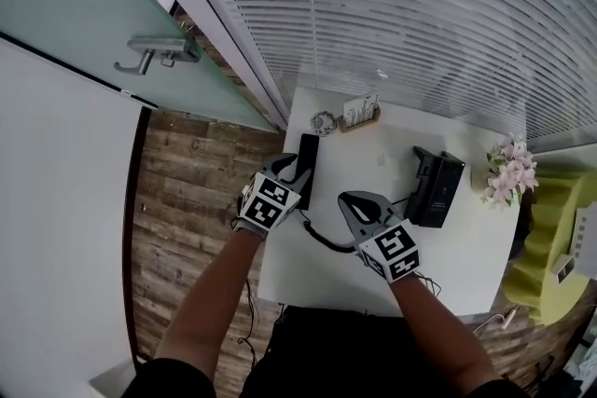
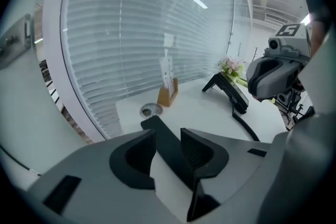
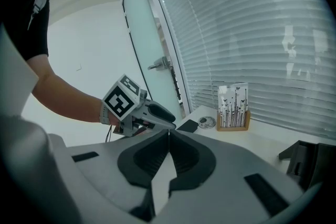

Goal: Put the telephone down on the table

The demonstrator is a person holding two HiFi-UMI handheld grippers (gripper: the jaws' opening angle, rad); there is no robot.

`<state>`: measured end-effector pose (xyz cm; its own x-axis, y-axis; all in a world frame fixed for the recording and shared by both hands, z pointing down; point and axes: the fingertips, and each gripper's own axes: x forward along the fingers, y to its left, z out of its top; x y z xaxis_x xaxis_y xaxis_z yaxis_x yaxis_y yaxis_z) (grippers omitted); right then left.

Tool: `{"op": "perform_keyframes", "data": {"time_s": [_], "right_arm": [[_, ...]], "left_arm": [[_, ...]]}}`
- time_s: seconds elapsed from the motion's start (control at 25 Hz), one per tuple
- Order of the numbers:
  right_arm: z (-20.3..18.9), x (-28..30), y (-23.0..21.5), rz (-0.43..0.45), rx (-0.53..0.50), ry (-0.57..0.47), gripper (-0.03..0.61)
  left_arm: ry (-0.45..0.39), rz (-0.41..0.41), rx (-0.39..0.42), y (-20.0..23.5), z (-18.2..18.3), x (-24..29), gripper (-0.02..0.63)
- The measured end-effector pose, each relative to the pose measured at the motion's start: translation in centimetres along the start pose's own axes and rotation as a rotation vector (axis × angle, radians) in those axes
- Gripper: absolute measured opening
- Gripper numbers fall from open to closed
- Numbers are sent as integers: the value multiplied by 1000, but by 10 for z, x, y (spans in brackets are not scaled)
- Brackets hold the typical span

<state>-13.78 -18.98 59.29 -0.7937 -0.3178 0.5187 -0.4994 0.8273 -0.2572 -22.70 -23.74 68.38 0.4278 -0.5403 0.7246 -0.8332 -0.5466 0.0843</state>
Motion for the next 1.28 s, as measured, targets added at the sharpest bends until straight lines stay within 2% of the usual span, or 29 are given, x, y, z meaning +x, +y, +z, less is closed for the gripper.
{"op": "perform_keyframes", "data": {"time_s": [0.28,0.48,0.64,1.12,1.28], "right_arm": [[19,-23,3,-28,7,-62,25],[39,-57,11,-53,5,-129,25],[49,-90,20,-78,-7,-175,25],[68,-206,62,-91,-44,-351,23],[71,-244,72,-91,-72,-406,25]], "left_arm": [[-162,10,62,-28,58,-51,153],[-261,-10,52,-55,89,-91,153],[-340,-29,6,-82,106,-119,153],[-456,-123,11,-213,127,-194,152],[-498,-142,49,-254,143,-212,152]]}}
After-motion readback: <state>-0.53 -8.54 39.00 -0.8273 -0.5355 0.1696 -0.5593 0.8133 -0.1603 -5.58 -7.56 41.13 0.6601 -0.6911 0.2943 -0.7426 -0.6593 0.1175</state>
